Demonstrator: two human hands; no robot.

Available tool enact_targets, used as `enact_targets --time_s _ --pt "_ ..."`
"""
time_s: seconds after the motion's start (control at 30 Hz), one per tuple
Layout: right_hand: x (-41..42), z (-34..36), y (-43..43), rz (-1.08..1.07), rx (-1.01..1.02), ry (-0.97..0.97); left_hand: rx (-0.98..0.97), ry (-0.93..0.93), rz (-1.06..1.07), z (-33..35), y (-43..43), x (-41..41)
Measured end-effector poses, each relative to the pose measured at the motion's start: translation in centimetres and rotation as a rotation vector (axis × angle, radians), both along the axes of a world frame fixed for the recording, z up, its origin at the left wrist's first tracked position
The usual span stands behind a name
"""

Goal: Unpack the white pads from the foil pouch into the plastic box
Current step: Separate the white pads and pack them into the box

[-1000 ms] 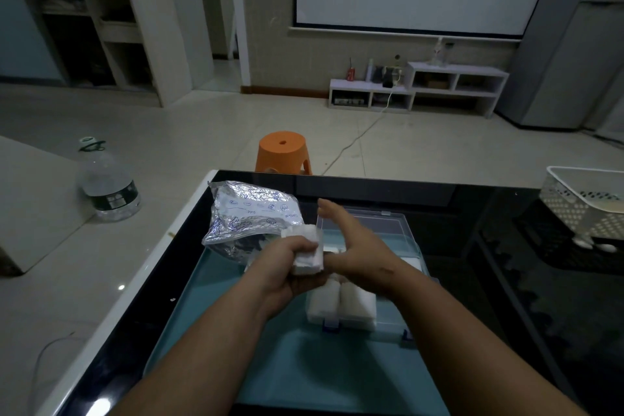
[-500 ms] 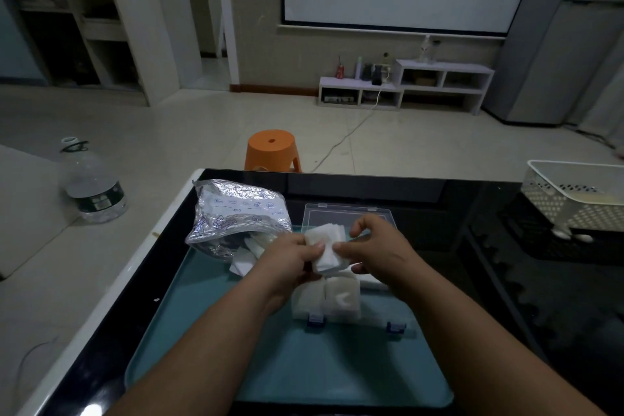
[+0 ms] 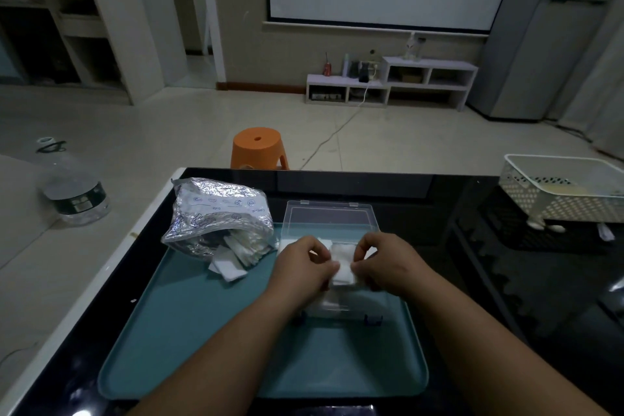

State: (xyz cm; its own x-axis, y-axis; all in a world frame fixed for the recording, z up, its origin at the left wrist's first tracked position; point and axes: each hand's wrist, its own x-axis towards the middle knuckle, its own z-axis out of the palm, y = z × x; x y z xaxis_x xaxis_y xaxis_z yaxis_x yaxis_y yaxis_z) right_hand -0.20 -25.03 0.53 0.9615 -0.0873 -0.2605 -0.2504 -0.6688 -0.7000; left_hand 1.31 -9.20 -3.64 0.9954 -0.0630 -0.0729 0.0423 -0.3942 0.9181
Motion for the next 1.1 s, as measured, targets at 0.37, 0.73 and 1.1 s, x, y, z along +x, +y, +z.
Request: enact_targets --time_s 0.37,0.73,1.1 --pt "-0.3 -1.0 -0.3 -0.005 -0.004 0.086 0.321 -0.042 -0.040 0.1 -1.0 -0.1" --pt "0.2 -1.3 -0.2 -0.003 -0.037 0.152 0.397 -0.056 -0.048 0.2 -1.3 -0.1" --pt "0.2 -1.9 0.1 0.019 -0.102 0.164 0.523 -0.117 -0.115 0.0 -1.2 -0.6"
